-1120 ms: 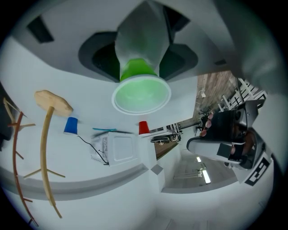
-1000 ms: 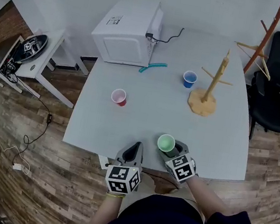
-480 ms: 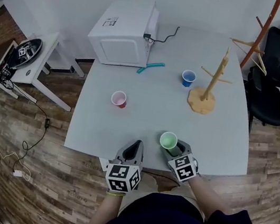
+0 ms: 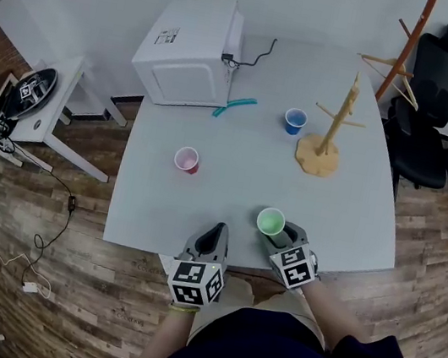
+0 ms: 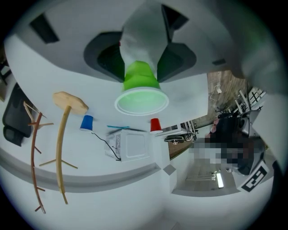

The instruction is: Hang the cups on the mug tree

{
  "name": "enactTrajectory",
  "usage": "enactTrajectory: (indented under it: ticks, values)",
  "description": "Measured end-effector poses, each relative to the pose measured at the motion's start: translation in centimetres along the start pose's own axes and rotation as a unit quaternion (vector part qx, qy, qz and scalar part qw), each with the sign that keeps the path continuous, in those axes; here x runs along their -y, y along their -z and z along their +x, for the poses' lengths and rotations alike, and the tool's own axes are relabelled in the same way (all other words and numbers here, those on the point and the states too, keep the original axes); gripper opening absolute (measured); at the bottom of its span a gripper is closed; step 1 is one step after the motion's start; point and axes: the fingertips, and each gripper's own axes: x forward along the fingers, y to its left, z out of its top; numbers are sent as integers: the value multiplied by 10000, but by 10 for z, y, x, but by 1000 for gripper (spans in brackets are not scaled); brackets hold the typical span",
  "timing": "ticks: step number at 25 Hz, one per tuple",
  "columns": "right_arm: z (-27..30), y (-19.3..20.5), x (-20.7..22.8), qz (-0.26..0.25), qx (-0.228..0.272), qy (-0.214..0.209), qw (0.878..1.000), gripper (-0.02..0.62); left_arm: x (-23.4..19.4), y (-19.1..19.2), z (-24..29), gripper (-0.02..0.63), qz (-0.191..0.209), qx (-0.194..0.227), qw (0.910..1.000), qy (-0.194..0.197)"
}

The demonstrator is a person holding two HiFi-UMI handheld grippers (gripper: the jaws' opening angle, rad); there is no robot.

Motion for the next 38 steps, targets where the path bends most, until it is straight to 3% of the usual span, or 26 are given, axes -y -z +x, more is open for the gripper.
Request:
enactTrajectory:
  ticks: [22, 38]
  values:
    - [-32, -44, 41, 296, 366, 1175, 9920, 239, 3, -19, 25, 21, 461, -99, 9949, 893]
    - [-62, -78, 106, -89, 429, 1675, 9849, 238, 16, -37, 50, 21, 425, -65, 9942, 983]
